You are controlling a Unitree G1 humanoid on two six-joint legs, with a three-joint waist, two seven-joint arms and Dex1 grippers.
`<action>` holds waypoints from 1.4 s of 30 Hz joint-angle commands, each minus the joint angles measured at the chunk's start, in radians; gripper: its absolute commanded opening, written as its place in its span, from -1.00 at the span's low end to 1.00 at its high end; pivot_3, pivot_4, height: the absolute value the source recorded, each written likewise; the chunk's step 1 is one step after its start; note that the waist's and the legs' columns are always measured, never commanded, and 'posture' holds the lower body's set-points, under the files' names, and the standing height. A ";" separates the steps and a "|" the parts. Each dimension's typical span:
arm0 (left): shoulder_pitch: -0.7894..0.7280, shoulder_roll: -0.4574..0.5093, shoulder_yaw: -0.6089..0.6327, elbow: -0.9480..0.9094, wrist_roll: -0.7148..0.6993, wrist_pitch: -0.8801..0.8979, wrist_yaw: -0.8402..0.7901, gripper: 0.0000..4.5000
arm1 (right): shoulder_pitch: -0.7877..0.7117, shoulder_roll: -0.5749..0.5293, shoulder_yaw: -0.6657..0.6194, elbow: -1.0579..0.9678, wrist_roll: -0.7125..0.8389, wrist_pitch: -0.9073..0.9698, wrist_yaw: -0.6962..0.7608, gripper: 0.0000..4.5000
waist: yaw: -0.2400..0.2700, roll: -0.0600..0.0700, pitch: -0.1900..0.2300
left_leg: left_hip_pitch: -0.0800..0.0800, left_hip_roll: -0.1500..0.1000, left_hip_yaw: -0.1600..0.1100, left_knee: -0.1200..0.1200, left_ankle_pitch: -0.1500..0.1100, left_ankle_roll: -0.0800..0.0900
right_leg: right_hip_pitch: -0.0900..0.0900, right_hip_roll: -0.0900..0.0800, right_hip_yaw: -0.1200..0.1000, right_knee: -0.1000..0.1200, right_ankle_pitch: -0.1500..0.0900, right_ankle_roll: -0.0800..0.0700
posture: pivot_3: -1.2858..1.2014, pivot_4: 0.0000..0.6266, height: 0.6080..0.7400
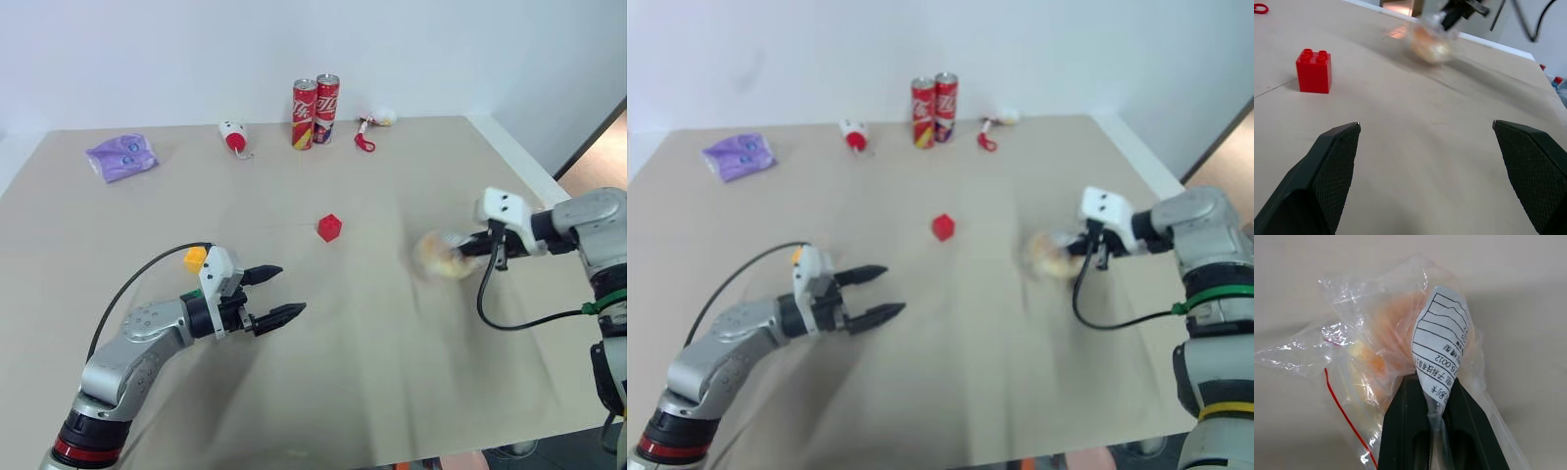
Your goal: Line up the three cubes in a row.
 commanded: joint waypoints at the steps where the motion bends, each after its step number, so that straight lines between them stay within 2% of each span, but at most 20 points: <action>1: -0.034 0.001 -0.002 0.010 0.001 -0.015 -0.022 1.00 | -0.076 0.013 -0.040 0.129 -0.082 -0.038 -0.300 -0.99 | 0.002 0.004 0.002 | 0.000 0.000 0.000 -0.001 0.000 0.000 | 0.000 0.000 0.000 0.000 -0.001 0.000 | 0.03 -0.52 1.00; 6: -0.071 -0.008 -0.016 0.041 0.011 -0.019 -0.040 1.00 | -0.085 0.061 -0.041 0.205 -0.166 -0.045 -0.595 -0.99 | 0.001 0.006 0.004 | -0.001 -0.003 0.000 0.000 0.000 0.000 | 0.000 -0.002 0.001 0.000 -0.002 0.003 | 0.03 -0.52 1.00; 9: -0.082 -0.010 -0.017 0.048 0.013 -0.020 -0.045 1.00 | -0.077 0.082 -0.072 0.215 -0.148 -0.038 -0.612 -0.57 | 0.001 0.008 0.005 | -0.001 -0.006 0.001 0.002 0.000 0.000 | 0.000 -0.004 0.002 0.000 -0.002 0.006 | 0.03 -0.52 1.00; 14: -0.090 -0.015 -0.011 0.059 0.012 -0.022 -0.055 1.00 | -0.102 0.108 -0.134 0.237 -0.125 -0.002 -0.740 0.19 | 0.001 0.008 0.005 | -0.002 -0.006 0.001 0.004 0.000 0.000 | 0.002 -0.004 0.002 0.000 -0.003 0.011 | 0.03 -0.52 1.00; 25: -0.092 -0.032 -0.006 0.060 0.009 -0.017 -0.054 1.00 | -0.221 0.148 -0.296 0.240 -0.043 -0.012 -0.981 0.19 | -0.001 0.010 0.006 | -0.001 -0.005 0.000 0.004 0.000 0.000 | 0.002 -0.003 0.002 0.001 -0.003 0.013 | 0.03 -0.52 1.00; 27: -0.090 -0.029 0.000 0.051 0.003 -0.012 -0.055 1.00 | -0.240 0.164 -0.340 0.227 0.008 -0.030 -0.938 0.19 | -0.001 0.010 0.006 | -0.001 -0.005 0.000 0.004 0.000 0.000 | 0.002 -0.003 0.002 0.001 -0.003 0.012 | 0.03 -0.52 1.00; 29: -0.089 -0.022 0.012 0.038 -0.004 -0.011 -0.055 1.00 | -0.225 0.196 -0.344 0.183 0.049 -0.031 -0.769 0.19 | -0.002 0.010 0.006 | -0.001 -0.005 0.000 0.004 0.000 0.000 | 0.002 -0.003 0.002 0.001 -0.003 0.013 | 0.03 -0.52 1.00; 31: -0.091 -0.016 0.025 0.025 -0.012 -0.010 -0.052 1.00 | -0.171 0.223 -0.326 0.115 0.074 -0.045 -0.600 0.19 | -0.005 0.010 0.006 | -0.001 -0.005 0.000 0.004 0.000 0.000 | 0.002 -0.003 0.002 0.001 -0.003 0.013 | 0.03 -0.52 1.00; 35: -0.094 -0.001 0.044 -0.015 -0.030 0.012 -0.036 1.00 | 0.007 0.255 -0.291 -0.117 0.130 0.025 -0.377 0.19 | 0.000 0.010 0.006 | -0.001 -0.002 -0.003 0.004 0.000 0.000 | 0.003 -0.001 -0.001 0.001 -0.003 0.013 | 0.03 -0.52 1.00; 38: -0.083 0.009 0.048 -0.042 -0.030 0.024 -0.014 1.00 | 0.125 0.266 -0.283 -0.302 0.157 0.105 -0.331 0.19 | 0.006 0.012 0.006 | -0.002 -0.003 -0.004 0.005 0.000 0.000 | 0.003 -0.002 -0.002 0.002 -0.002 0.011 | 0.03 -0.52 1.00; 42: -0.059 0.019 0.065 -0.083 0.001 0.063 0.076 1.00 | 0.257 0.302 -0.264 -0.502 0.156 0.218 -0.364 0.19 | 0.005 0.012 0.006 | -0.003 -0.005 -0.003 0.006 0.000 0.000 | 0.003 -0.005 -0.001 0.002 0.000 0.009 | 0.03 -0.52 1.00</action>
